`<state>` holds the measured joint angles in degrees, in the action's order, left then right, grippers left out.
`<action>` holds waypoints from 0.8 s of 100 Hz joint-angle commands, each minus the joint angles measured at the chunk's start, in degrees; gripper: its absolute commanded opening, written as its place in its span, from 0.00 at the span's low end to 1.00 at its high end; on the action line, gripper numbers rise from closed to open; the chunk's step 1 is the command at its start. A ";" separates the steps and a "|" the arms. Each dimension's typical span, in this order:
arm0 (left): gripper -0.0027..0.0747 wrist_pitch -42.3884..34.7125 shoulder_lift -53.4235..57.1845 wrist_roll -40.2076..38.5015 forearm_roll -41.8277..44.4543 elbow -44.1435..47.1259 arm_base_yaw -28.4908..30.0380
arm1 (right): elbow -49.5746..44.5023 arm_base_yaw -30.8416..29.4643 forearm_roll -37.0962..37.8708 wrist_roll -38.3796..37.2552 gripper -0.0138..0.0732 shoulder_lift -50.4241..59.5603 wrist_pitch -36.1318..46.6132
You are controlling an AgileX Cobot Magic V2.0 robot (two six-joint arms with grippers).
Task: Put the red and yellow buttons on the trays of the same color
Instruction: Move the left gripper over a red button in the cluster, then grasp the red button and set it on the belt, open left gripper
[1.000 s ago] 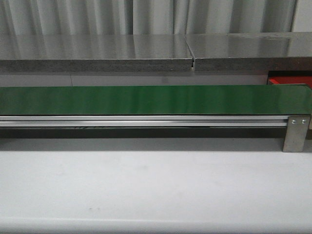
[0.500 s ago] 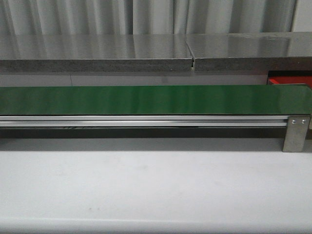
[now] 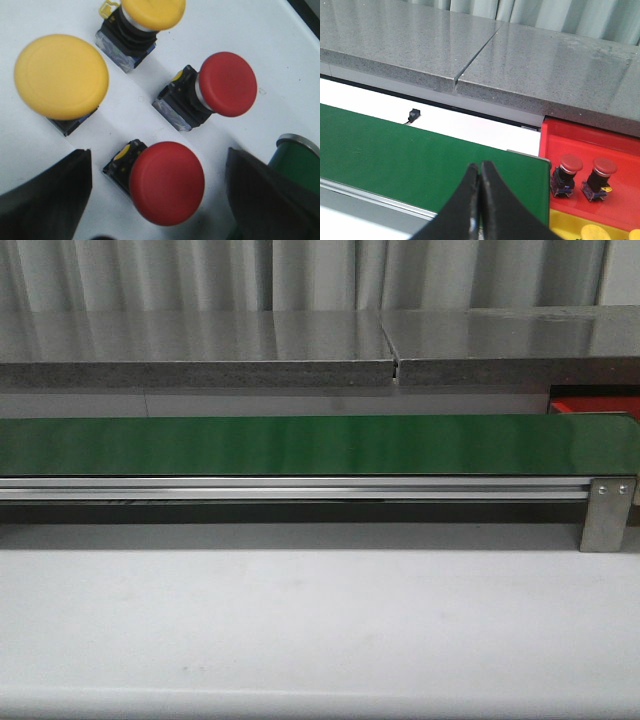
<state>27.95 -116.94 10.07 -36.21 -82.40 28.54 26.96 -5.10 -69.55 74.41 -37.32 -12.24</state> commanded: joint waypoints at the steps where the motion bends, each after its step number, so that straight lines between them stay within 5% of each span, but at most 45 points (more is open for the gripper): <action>1: 0.70 -1.20 2.79 -0.51 -1.38 -1.78 -0.26 | 1.39 0.01 -0.82 0.35 0.02 0.37 1.15; 80: 0.07 4.10 4.11 -0.24 -0.51 -1.78 -0.26 | 1.39 0.01 -0.82 0.35 0.02 0.37 1.15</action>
<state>31.17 -116.94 10.07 -35.97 -82.52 28.54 26.96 -5.10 -69.55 74.41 -37.32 -12.24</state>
